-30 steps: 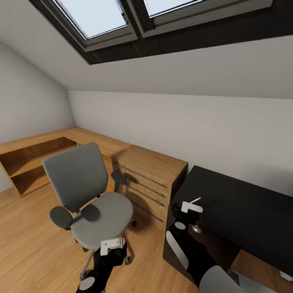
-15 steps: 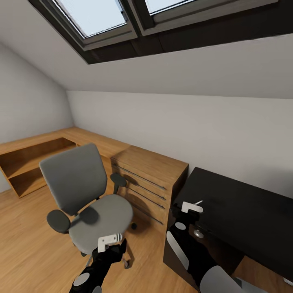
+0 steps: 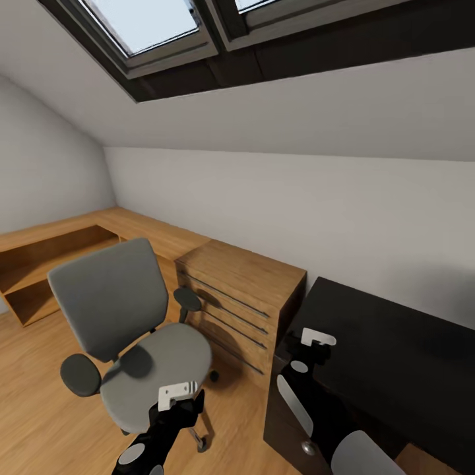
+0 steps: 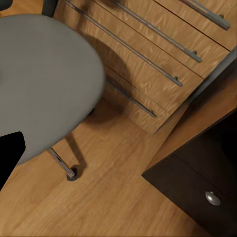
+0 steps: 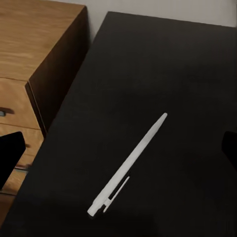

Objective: In the bedroom, organize the workspace by keeping the computer under the desk, ensuring the monitor is on the desk, placing the keyboard on the desk next to the monitor, placing the mouse on the desk next to the keyboard, moving the folder from the swivel chair onto the desk next to the mouse, stacking the notebook on top of the folder with the pen on top of the notebook, and positioning the swivel chair next to the desk.

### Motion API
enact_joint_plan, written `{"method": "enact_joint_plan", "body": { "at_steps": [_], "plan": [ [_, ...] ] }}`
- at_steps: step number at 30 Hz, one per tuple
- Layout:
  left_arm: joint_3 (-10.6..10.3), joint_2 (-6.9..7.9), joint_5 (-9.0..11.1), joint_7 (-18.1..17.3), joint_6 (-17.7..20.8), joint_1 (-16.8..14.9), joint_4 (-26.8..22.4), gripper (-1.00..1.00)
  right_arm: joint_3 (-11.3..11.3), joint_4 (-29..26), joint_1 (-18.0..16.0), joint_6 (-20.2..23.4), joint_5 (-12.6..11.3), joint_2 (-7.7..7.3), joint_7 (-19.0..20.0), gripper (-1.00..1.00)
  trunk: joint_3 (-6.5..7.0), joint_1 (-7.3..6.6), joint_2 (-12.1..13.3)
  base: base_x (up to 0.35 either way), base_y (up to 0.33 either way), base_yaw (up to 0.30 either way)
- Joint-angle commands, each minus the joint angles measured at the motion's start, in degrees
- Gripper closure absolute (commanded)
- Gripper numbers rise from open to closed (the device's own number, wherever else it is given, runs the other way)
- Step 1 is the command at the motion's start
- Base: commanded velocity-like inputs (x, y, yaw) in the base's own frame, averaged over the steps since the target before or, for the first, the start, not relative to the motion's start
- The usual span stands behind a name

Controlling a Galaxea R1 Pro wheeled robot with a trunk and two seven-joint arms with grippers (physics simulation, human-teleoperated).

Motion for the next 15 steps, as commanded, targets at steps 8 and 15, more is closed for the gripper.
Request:
{"method": "enact_joint_plan", "body": {
  "at_steps": [8,15],
  "plan": [
    [-0.1,-0.01,0.7,0.5,0.2,0.0,-0.1,-1.0,-0.1,2.3,-0.1,0.4,-0.4,-0.82,-0.1,-1.0,-0.05,0.01,0.0,0.008,-0.004,0.0],
    [-0.1,-0.01,0.7,0.5,0.2,0.0,-0.1,-1.0,-0.1,4.7,-0.1,0.5,-0.5,-0.9,0.4,-1.0,-0.05,0.01,0.0,0.002,0.0,0.0]
  ]
}}
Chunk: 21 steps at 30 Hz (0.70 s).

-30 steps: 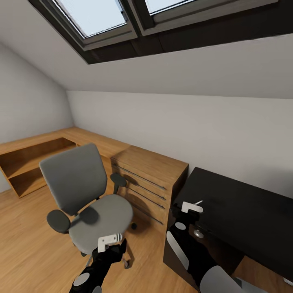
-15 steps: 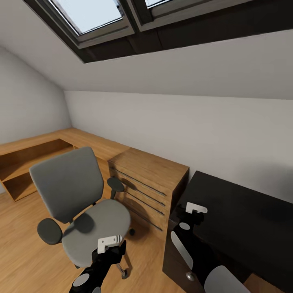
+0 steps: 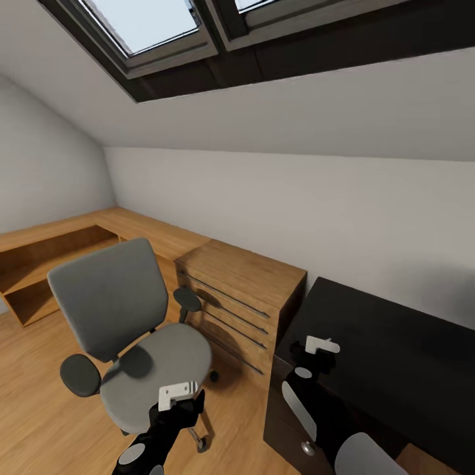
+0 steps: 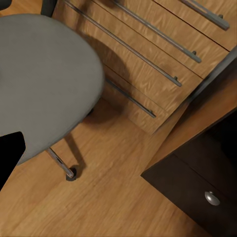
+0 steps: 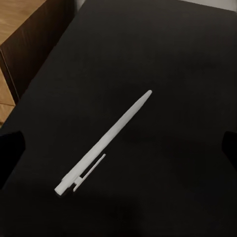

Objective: In the bedroom, organize the workspace by keeping the computer under the desk, ensuring the monitor is on the desk, placing the keyboard on the desk next to the monitor, placing the mouse on the desk next to the keyboard, moving the folder from the swivel chair onto the desk next to the mouse, stacking the notebook on top of the folder with the pen on top of the notebook, and positioning the swivel chair next to the desk.

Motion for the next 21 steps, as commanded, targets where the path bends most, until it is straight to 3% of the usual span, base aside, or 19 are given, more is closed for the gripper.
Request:
{"method": "enact_joint_plan", "body": {
  "at_steps": [1,12,21],
  "plan": [
    [-0.1,0.0,0.6,0.5,0.2,0.0,-0.1,-1.0,0.2,0.1,-0.1,0.3,-0.3,-0.05,-0.2,-1.0,-0.05,0.01,0.0,0.109,0.063,0.0],
    [-0.1,0.0,0.6,0.5,0.2,0.0,-0.2,-1.0,0.2,0.3,-0.1,1.7,-0.4,0.02,0.5,-1.0,-0.05,0.01,0.0,0.196,0.146,0.0],
    [-0.1,0.0,0.6,0.5,0.2,0.0,-0.2,-1.0,-0.8,2.5,-0.2,2.9,-0.5,-0.05,2.4,-1.0,-0.05,0.01,0.0,0.042,0.116,0.0]
  ]
}}
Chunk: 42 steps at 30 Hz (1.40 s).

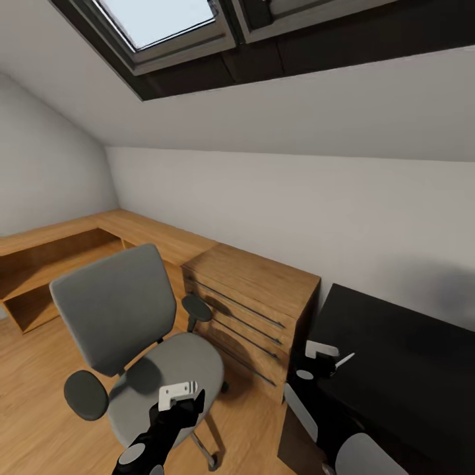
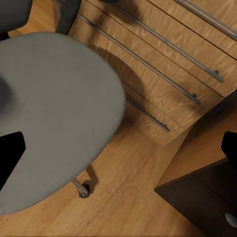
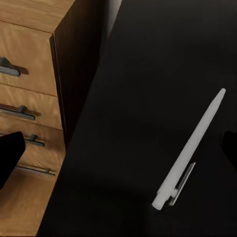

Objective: In the bedroom, organize the workspace by keeping the computer under the desk, ensuring the monitor is on the desk, placing the keyboard on the desk next to the monitor, placing the mouse on the desk next to the keyboard, moving the folder from the swivel chair onto the desk next to the mouse, stacking the notebook on top of the folder with the pen on top of the notebook, and positioning the swivel chair next to the desk.

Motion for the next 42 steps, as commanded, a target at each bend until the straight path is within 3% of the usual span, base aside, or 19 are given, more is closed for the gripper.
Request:
{"method": "enact_joint_plan", "body": {
  "at_steps": [1,2,9,12,22,30,42],
  "plan": [
    [-0.1,0.01,0.6,0.5,0.2,0.0,-0.1,-1.0,0.0,0.5,-0.1,0.5,-0.2,-0.04,-0.3,-1.0,-0.05,0.01,0.0,0.006,0.024,0.0],
    [-0.1,-0.05,0.6,0.5,0.2,0.0,-0.2,-1.0,-1.3,2.9,-0.3,0.5,-0.2,-0.15,0.5,-1.0,-0.05,0.01,0.0,0.003,0.01,0.0],
    [-1.2,-0.14,0.6,0.5,0.2,0.0,-0.5,-1.0,-5.0,5.1,-0.8,0.6,-0.2,-1.02,2.5,-1.0,-0.05,0.01,0.0,0.001,0.004,0.0],
    [-1.7,-0.16,0.6,0.5,0.2,0.0,-0.6,-1.0,-5.6,5.3,-0.8,0.6,-0.2,-1.7,2.8,-1.0,-0.05,0.01,0.0,0.0,0.0,0.0],
    [-1.9,-0.17,0.7,0.5,0.2,0.0,-0.7,-1.0,-6.6,5.4,-1.1,0.9,-0.3,-3.13,2.9,-1.0,-0.05,0.01,0.0,0.0,0.0,0.0],
    [-2.0,-0.1,0.7,0.5,0.2,0.0,-0.7,-1.0,-7.6,5.8,-1.3,0.9,-0.3,-3.31,4.0,-1.0,-0.05,0.01,0.0,0.0,0.0,0.0],
    [-2.0,-0.12,0.7,0.5,0.2,0.0,-0.7,-1.0,-8.1,11.7,-3.9,0.9,-0.3,-3.39,7.9,-1.0,-0.05,0.01,0.0,0.0,0.0,0.0]
  ]
}}
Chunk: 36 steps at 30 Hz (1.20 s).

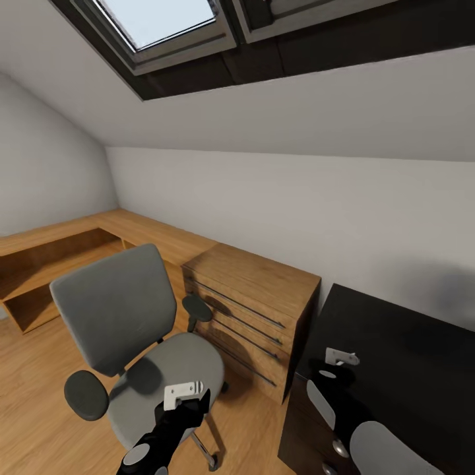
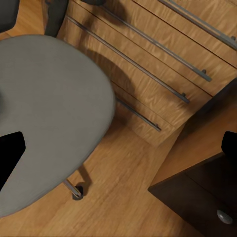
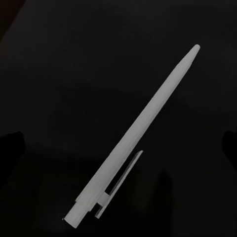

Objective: In the bedroom, organize the workspace by keeping the computer under the desk, ensuring the monitor is on the desk, placing the keyboard on the desk next to the monitor, placing the mouse on the desk next to the keyboard, moving the folder from the swivel chair onto the desk next to the mouse, stacking the notebook on top of the folder with the pen on top of the notebook, and positioning the swivel chair next to the desk.

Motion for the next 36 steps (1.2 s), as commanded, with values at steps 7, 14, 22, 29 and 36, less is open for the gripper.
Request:
{"method": "enact_joint_plan", "body": {
  "at_steps": [7,14,22,29,36],
  "plan": [
    [-0.1,-0.01,0.6,0.5,0.2,0.0,-0.1,-1.0,0.4,0.4,-0.2,0.5,-0.2,-0.06,0.0,-1.0,-0.05,0.01,0.0,0.0,0.0,0.0],
    [-0.1,-0.04,0.6,0.5,0.2,0.0,-0.1,-1.0,0.1,1.7,-0.7,0.4,-0.4,-0.28,0.6,-1.0,-0.05,0.01,0.0,0.0,0.0,0.0],
    [-0.1,-0.04,0.6,0.5,0.2,0.0,-0.1,-1.0,-0.3,5.9,-2.7,0.4,-3.3,-1.15,3.6,-1.0,-0.77,0.88,-1.6,0.0,0.0,0.0],
    [-0.1,-0.04,0.6,0.5,0.2,0.0,-0.1,-1.0,-0.3,6.2,-2.9,0.4,-3.5,-1.2,3.8,-1.0,-1.31,1.54,-2.8,0.0,0.0,0.0],
    [-0.1,-0.04,0.6,0.5,0.2,0.0,-0.1,-1.0,-0.3,6.2,-2.9,0.4,-3.5,-1.2,3.8,-1.0,-1.31,1.54,-2.8,0.0,0.0,0.0]
  ]
}}
